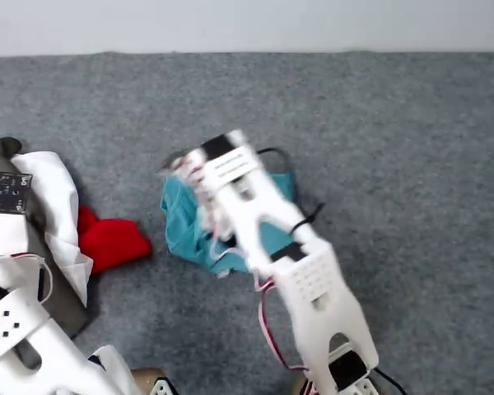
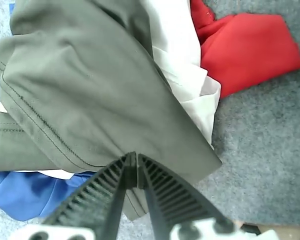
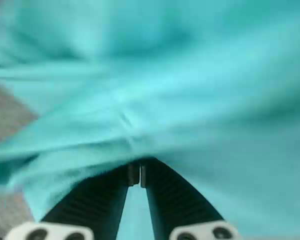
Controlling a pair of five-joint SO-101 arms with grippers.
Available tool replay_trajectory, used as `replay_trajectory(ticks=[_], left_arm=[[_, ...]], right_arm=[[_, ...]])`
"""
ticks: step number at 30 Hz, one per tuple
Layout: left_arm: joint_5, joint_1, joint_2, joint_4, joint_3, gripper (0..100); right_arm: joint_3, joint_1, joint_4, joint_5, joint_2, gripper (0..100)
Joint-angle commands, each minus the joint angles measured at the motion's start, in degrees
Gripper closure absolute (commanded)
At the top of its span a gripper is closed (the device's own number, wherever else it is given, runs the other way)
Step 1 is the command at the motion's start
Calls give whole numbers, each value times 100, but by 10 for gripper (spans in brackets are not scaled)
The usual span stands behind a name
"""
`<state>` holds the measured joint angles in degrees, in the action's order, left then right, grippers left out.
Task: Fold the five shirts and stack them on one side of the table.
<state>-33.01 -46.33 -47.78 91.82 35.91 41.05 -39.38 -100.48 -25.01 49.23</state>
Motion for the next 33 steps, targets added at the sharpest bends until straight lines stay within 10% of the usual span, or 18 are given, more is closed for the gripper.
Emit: replay_trajectory(ticks=[1,33], left_arm=[[-35,26,-79,-114,-13,981],[-35,26,-79,-114,-13,981]], right_arm=[[1046,-541,-224,-18,-40,989],[4255,57,1270,-440,1103,984]])
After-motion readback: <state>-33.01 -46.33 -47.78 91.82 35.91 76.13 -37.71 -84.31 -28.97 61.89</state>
